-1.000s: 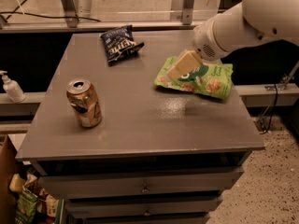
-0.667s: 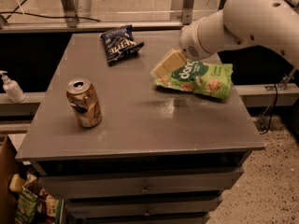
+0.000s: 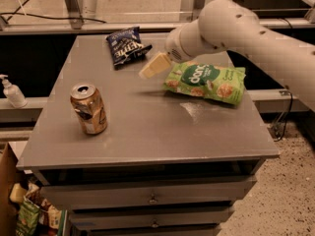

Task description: Move blue chip bag near orange can

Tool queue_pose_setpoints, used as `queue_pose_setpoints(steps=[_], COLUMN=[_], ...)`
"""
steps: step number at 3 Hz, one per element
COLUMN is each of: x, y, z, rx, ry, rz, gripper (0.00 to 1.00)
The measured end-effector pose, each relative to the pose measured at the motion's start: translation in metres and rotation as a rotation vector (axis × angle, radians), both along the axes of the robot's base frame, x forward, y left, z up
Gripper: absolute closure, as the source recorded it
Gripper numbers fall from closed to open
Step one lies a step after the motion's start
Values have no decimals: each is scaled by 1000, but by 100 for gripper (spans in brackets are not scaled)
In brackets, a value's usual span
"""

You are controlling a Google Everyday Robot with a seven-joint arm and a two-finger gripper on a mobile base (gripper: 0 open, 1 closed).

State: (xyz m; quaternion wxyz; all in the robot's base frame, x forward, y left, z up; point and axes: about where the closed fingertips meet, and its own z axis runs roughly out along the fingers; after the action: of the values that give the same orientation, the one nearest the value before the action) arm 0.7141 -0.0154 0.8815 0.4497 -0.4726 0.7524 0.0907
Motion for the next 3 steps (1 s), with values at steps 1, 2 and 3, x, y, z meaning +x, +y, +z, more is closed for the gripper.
queue_pose_setpoints(steps=[1, 2, 3], x=[28, 55, 80], y=[25, 42, 56], z=[-17, -29, -34], rx=[14, 45, 73], ry=[12, 21, 22], rz=[5, 3, -2], gripper=[0, 0, 0])
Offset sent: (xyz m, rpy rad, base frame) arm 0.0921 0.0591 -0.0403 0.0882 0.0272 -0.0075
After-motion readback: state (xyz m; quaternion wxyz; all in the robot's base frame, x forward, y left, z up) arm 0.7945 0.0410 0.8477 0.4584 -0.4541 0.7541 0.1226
